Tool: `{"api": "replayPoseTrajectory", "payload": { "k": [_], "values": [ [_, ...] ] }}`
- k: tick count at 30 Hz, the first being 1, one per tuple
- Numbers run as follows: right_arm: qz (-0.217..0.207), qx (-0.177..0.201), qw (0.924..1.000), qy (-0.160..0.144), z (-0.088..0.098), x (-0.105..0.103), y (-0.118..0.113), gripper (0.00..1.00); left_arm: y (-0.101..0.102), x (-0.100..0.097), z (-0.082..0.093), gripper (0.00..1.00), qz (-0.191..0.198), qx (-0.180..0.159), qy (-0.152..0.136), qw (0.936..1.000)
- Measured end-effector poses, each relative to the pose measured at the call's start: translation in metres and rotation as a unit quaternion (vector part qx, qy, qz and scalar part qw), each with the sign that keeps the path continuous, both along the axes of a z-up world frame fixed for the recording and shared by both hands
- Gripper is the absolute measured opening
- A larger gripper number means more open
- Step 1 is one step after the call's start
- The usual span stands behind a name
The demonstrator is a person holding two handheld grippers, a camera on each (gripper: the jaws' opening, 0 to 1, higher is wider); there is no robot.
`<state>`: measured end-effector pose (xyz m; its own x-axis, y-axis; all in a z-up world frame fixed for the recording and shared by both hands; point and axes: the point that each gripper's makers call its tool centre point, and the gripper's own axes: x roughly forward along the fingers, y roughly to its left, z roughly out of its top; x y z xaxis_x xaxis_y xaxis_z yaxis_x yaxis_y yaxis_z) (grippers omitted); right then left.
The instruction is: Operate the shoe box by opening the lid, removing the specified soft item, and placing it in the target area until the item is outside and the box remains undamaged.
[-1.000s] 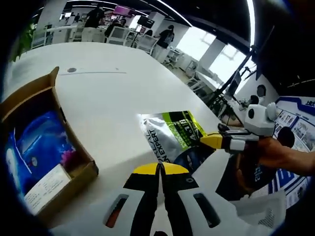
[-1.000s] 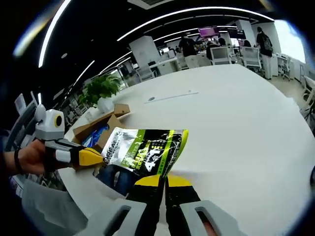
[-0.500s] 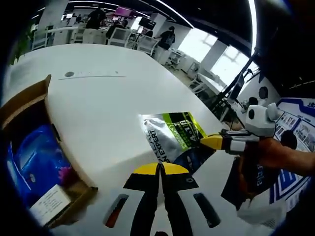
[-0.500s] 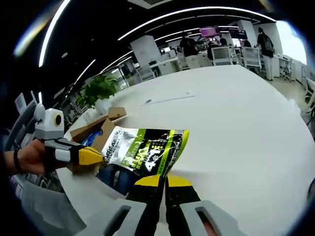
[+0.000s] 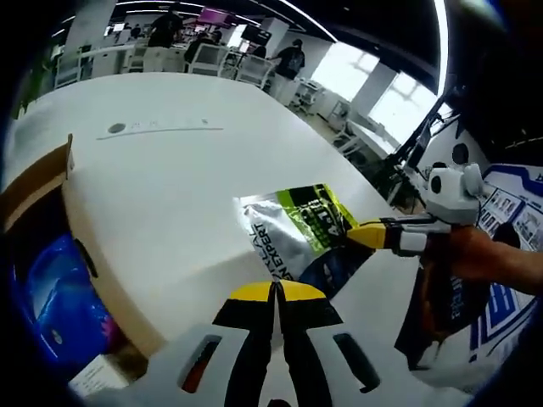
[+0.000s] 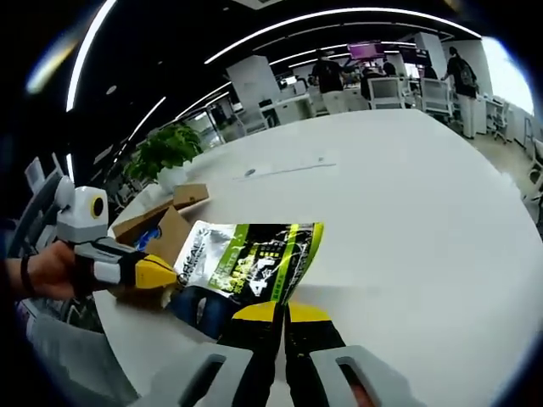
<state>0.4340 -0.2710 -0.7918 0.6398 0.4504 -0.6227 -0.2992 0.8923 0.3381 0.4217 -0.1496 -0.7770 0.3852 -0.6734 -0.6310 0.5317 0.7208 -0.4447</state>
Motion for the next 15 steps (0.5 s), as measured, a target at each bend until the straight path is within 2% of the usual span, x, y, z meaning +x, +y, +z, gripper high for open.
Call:
{"api": "replayPoseTrajectory", "payload": {
  "k": [15],
  "values": [
    [0.025,-0.014,0.9989,0.037,-0.034,-0.011,0.008,0.0,0.003,-0.001,-0.043,0.0,-0.01,0.057,0.013,0.9982]
  ]
}}
